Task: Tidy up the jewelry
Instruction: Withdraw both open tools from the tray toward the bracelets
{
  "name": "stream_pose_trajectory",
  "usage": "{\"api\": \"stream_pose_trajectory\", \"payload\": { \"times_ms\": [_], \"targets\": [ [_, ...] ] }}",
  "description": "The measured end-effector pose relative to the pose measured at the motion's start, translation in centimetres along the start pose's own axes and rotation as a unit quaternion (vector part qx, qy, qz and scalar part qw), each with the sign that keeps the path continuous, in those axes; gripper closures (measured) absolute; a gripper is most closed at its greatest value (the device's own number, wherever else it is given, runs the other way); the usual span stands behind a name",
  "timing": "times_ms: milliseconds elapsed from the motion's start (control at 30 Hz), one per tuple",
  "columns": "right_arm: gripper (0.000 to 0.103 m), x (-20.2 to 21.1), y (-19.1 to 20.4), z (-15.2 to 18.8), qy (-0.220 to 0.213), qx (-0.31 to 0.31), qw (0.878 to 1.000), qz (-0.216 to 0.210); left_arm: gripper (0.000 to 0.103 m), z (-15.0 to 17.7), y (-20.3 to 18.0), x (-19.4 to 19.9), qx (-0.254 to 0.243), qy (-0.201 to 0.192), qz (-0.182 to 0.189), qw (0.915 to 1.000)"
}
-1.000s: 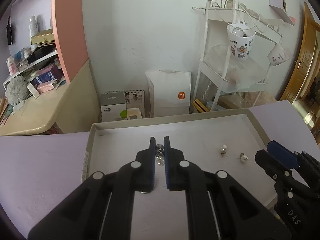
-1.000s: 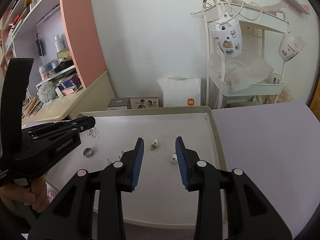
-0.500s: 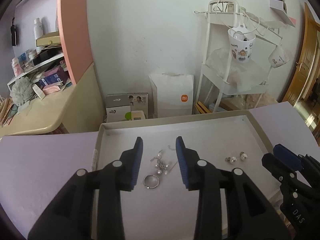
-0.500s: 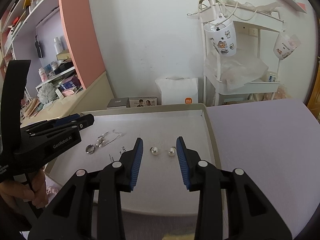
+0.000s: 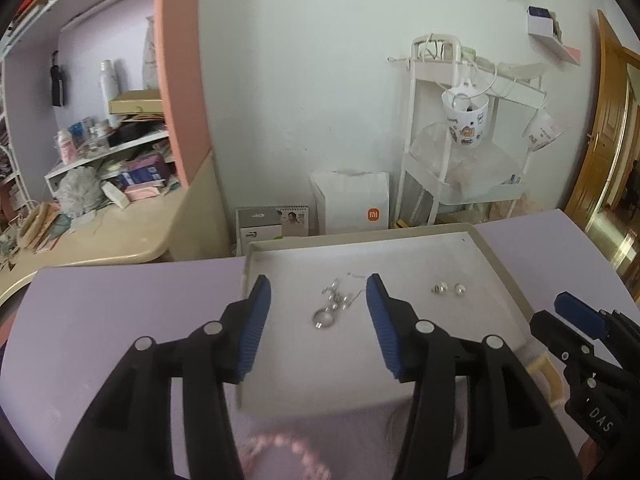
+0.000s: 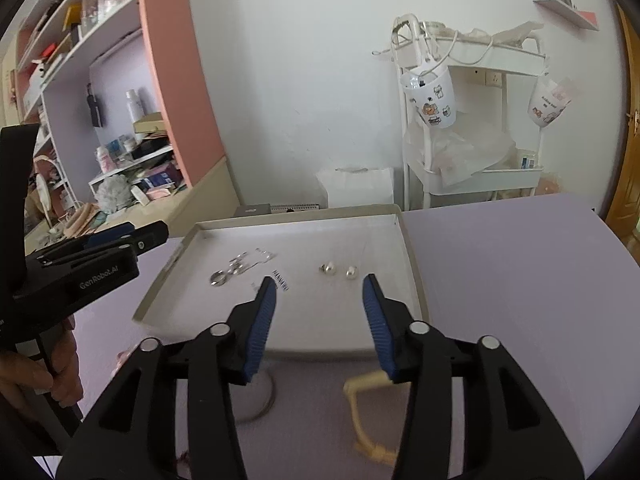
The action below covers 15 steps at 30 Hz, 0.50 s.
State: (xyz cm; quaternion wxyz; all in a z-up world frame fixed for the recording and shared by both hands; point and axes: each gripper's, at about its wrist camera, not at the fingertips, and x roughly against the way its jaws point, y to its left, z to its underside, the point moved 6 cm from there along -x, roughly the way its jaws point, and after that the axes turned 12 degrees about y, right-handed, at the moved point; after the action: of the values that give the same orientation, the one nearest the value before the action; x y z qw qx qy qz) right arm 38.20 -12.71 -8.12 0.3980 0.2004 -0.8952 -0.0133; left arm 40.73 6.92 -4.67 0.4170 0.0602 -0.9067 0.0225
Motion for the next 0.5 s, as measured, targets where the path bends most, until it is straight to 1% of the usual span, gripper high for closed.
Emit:
{"api": "stream_pose_trajectory", "payload": {
  "times_ms": [167,233,300,367,400,500],
  "targets": [
    [0.051,2.7,0.2,3.0,-0.006,0.007,1.000,0.002,0.046,3.0,1.2,3.6,0.010,-0.014,-0.008,0.9998],
    [0.051,3.6,0.0,4.5,-0.003,0.009,1.000,0.004,0.041,4.6,1.7,5.3,0.012,-0.020,-0.015,0.9996],
    [0.051,4.5,-0.2,6.0,0.001,0.007,1.000,0.005,0.040,6.3,2.2,6.8,0.015,-0.023,-0.025,0.9993],
    [0.051,5.3,-0.6,7.7,0.007,0.004,1.000,0.006,0.036,8.2,2.7,8.2,0.022,-0.025,-0.030,0.9990],
    [0.050,5.8,-0.9,8.6,0.010,0.001,1.000,0.007,0.032,9.2,2.9,8.9,0.026,-0.024,-0.034,0.9988],
    [0.046,6.5,-1.3,10.7,0.020,-0.001,1.000,0.012,0.026,12.3,3.5,10.6,0.037,-0.021,-0.047,0.9980]
  ]
}}
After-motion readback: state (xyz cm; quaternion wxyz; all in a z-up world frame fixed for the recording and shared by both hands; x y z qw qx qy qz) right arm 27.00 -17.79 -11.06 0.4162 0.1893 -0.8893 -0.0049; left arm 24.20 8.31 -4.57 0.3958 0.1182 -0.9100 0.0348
